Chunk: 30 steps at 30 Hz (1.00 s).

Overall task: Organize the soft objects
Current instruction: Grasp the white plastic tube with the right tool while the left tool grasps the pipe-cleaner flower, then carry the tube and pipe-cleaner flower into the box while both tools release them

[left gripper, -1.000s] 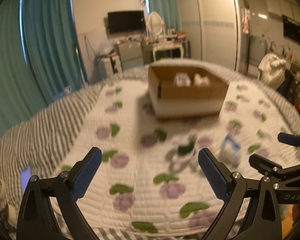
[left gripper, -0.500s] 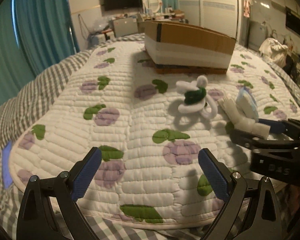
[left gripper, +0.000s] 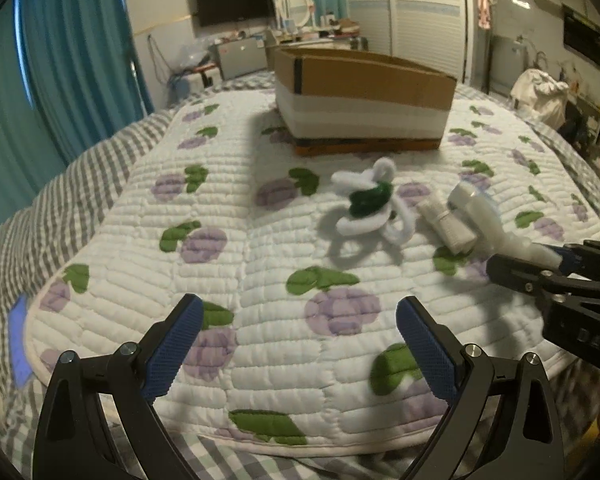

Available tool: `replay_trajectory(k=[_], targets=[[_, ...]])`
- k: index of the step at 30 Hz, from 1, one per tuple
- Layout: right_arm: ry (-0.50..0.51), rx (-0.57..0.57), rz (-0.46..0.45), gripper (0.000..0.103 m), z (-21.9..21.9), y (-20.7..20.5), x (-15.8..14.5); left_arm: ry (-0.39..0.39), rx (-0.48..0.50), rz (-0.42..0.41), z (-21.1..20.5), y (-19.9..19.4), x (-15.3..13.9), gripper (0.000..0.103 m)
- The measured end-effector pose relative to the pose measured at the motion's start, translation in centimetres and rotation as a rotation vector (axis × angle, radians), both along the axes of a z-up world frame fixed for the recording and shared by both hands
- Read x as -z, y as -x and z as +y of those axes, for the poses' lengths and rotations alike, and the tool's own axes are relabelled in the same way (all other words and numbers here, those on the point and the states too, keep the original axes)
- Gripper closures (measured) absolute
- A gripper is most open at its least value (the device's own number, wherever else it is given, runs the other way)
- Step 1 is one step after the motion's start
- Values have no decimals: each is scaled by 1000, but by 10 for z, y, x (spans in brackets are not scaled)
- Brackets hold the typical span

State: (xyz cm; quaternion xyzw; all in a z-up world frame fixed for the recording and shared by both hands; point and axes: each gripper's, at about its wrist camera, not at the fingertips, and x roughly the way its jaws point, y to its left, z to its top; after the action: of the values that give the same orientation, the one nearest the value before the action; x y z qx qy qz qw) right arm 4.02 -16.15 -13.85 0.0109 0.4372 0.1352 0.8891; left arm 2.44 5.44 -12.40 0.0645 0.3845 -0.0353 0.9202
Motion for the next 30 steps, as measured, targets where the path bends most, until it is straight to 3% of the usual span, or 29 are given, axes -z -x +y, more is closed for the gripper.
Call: replay_trajectory(k=[8,16,19,22,28,30], targets=[[-33,10,-92,69,-14,-9,-38,22,25,25,-24,-31,0,5],[10,73,-110,69,-38,-69,-30,54,39,44,-37,-79,11,7],[10,79,-98,69,-41,-88,-21,37,48,66,-42,-94,20,22],[4,76,-93,69,-42,-98,-15,48,50,106,-43,-108,32,28],[-16,76,-60,69,-46,-102,-3,92,81,122,-43,-109,34,54],[-16,78,-63,69,-47,-100,-4,100,94,117,-44,-105,30,59]])
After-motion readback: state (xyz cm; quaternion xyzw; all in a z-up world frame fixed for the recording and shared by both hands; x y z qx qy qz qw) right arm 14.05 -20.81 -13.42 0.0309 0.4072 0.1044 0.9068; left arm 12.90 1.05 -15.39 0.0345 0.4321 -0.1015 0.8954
